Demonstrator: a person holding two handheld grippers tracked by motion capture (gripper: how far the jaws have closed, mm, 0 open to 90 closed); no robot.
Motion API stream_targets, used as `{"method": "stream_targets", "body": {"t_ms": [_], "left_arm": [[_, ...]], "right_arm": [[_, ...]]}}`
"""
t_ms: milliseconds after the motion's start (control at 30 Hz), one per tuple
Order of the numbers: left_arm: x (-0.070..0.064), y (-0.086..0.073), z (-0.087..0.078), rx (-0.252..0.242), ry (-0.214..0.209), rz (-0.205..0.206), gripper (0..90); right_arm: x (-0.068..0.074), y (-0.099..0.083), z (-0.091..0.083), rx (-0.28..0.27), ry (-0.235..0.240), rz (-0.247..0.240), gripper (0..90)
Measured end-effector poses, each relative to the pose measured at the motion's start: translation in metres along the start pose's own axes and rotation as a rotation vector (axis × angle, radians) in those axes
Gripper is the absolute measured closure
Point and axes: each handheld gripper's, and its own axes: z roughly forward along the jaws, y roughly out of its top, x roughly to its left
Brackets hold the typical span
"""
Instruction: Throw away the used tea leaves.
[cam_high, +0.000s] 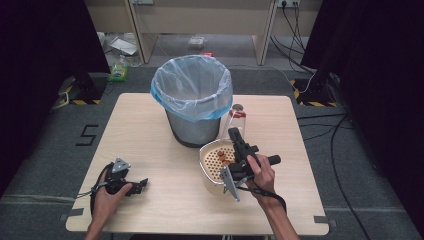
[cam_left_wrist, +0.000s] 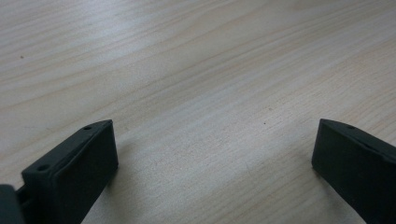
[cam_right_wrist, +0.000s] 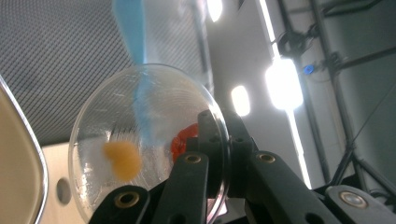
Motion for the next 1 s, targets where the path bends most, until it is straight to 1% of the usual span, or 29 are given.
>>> {"method": "stream_targets", "body": {"t_ms": [33,67,133,167,200,233,267,367,400,433,467,500,533,567,600,633,667,700,733,833,867,933,1000], "left_arm": [[0.0,0.0,0.0,-0.002,0.0,-0.002,0.0],[0.0,0.0,0.0,-0.002,0.0,-0.003,0.0],[0.0,0.0,0.0,-0.002,0.0,-0.003,0.0],[0.0,0.0,0.0,0.001,0.0,0.001,0.0],[0.0,0.0,0.0,0.001,0.0,0.001,0.0],[0.0,0.0,0.0,0.0,0.0,0.0,0.0],[0.0,0.0,0.0,0.0,0.0,0.0,0.0],[0.0,0.0,0.0,-0.002,0.0,-0.002,0.0],[0.0,0.0,0.0,-0.002,0.0,-0.003,0.0],[0.0,0.0,0.0,-0.002,0.0,-0.003,0.0],[0.0,0.0,0.0,-0.001,0.0,-0.002,0.0],[0.0,0.0,0.0,-0.001,0.0,-0.002,0.0],[0.0,0.0,0.0,-0.002,0.0,-0.003,0.0],[0.0,0.0,0.0,-0.002,0.0,-0.002,0.0],[0.0,0.0,0.0,-0.002,0.0,-0.003,0.0],[0.0,0.0,0.0,-0.002,0.0,-0.002,0.0],[0.0,0.0,0.0,0.0,0.0,0.0,0.0],[0.0,0.0,0.0,0.001,0.0,0.0,0.0],[0.0,0.0,0.0,0.0,0.0,0.0,0.0],[0.0,0.0,0.0,0.0,0.0,0.0,0.0],[0.0,0.0,0.0,0.0,0.0,0.0,0.0],[0.0,0.0,0.0,0.0,0.0,0.0,0.0],[0.0,0.0,0.0,0.0,0.0,0.0,0.0]], "right_arm": [[0.0,-0.001,0.001,0.001,0.002,0.003,88.7],[0.001,-0.002,0.002,0.012,0.012,0.03,88.7],[0.0,-0.003,0.002,0.01,0.011,0.034,88.7],[-0.002,-0.004,0.002,0.01,0.004,0.049,88.7],[-0.002,-0.004,0.002,0.01,0.004,0.049,88.7],[-0.006,-0.005,0.0,0.0,-0.018,0.057,88.7],[-0.007,-0.005,0.0,-0.007,-0.02,0.067,88.7],[-0.002,-0.008,0.001,0.012,-0.014,0.06,88.7],[-0.003,-0.006,-0.001,0.001,-0.02,0.065,88.7],[-0.004,-0.005,-0.001,-0.023,-0.035,0.049,88.7],[-0.002,-0.008,0.003,0.01,-0.006,0.054,88.7],[0.001,-0.009,0.004,0.021,0.01,0.091,88.7],[0.0,-0.006,0.0,-0.009,0.002,0.077,88.7],[-0.001,-0.006,0.001,-0.007,0.008,0.064,88.7],[-0.002,-0.01,0.004,0.015,0.011,0.101,88.7],[-0.004,-0.012,0.004,0.012,0.006,0.129,88.7],[-0.006,-0.012,0.003,0.007,0.005,0.142,88.7],[-0.008,-0.014,0.004,0.015,0.016,0.183,88.7],[-0.011,-0.018,0.005,0.023,0.027,0.245,88.7],[-0.02,-0.03,0.011,0.052,0.082,0.452,88.7],[-0.022,-0.033,0.012,0.065,0.097,0.51,88.6],[-0.025,-0.039,0.014,0.072,0.118,0.592,88.6],[-0.027,-0.043,0.015,0.083,0.132,0.629,88.6]]}}
